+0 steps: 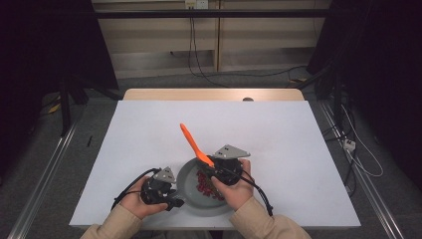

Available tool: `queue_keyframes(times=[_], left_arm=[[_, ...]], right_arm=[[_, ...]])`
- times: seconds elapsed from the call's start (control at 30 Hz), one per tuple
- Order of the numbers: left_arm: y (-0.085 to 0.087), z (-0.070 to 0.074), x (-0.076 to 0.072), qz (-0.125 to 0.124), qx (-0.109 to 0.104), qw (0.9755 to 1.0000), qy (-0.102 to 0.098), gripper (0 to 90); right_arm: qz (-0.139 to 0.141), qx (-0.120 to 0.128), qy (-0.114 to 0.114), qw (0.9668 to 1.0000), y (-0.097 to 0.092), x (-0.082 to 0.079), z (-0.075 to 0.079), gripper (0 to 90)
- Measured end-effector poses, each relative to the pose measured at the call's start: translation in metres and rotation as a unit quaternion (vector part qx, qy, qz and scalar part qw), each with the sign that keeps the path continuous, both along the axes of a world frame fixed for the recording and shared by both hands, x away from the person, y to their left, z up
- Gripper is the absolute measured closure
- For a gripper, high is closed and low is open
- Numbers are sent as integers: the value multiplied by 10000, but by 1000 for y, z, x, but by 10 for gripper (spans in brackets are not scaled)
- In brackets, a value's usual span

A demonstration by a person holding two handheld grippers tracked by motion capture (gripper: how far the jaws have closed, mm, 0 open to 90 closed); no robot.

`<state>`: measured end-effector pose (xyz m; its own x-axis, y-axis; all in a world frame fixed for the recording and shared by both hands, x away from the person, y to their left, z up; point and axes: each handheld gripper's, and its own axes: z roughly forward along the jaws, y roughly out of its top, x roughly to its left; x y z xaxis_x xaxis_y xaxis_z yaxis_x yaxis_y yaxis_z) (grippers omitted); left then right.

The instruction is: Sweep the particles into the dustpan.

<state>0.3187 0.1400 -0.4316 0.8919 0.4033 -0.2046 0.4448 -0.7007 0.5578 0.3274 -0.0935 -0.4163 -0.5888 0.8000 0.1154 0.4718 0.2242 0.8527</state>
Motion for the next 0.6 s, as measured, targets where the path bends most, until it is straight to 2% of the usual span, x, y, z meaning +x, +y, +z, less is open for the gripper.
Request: queue_keyframes(times=[0.13, 0.27, 0.4, 0.47, 0.57, 0.6], left_arm=[[0, 0, 0, -3, -1, 10000, 15, 628], [1, 0, 0, -13, -3, 10000, 16, 628], [1, 0, 1, -28, -13, 10000, 15, 628], [1, 0, 0, -45, -17, 10000, 42, 628], [2, 1, 0, -88, -2, 10000, 44, 629], [2, 1, -1, -115, 13, 9999, 65, 629]], right_arm=[[-23, 93, -95, 9999, -7, 6, 10, 707], [-147, -67, -214, 9996, -24, 14, 15, 707], [-345, -287, -276, 9986, -40, 23, 9, 707], [-444, -478, -307, 9974, -47, 25, 3, 707], [-534, -760, -307, 9952, -56, 23, -5, 707], [-580, -784, -315, 9947, -59, 21, -8, 708]])
